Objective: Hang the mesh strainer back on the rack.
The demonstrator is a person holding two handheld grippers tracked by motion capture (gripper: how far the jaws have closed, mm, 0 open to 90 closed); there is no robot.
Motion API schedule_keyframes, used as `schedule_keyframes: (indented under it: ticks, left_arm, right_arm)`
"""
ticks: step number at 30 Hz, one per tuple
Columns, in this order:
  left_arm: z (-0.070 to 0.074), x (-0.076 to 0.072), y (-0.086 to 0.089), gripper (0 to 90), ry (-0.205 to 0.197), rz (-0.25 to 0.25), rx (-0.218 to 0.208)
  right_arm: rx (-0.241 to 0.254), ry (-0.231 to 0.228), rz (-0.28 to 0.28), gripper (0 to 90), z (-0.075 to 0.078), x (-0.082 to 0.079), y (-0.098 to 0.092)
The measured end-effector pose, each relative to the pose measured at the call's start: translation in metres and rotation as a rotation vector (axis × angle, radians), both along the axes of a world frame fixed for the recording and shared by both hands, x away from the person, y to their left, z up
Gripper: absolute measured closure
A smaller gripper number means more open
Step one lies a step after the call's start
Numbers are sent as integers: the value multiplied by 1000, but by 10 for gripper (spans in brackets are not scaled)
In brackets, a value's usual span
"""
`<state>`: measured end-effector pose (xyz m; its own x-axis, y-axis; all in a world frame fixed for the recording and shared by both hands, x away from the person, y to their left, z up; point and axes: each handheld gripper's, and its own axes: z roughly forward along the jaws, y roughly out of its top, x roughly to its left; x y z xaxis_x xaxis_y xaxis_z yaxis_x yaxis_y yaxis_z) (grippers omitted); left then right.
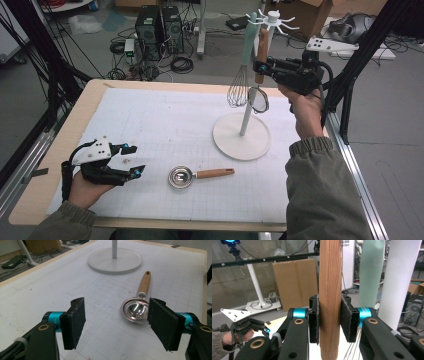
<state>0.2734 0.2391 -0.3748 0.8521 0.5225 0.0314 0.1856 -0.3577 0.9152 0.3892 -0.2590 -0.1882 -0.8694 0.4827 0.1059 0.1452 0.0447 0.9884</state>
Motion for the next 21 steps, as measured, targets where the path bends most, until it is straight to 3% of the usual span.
schedule_keyframes:
  ticks: [9,21]
  left_arm:
    - [1,-1,0,315,-2,-4,1]
    - [1,-1,-1,319,-3,-12,2]
  right_arm:
    - [53,19,13,714,-6,3,-1]
    - [60,29,-30,713,-7,2,-4]
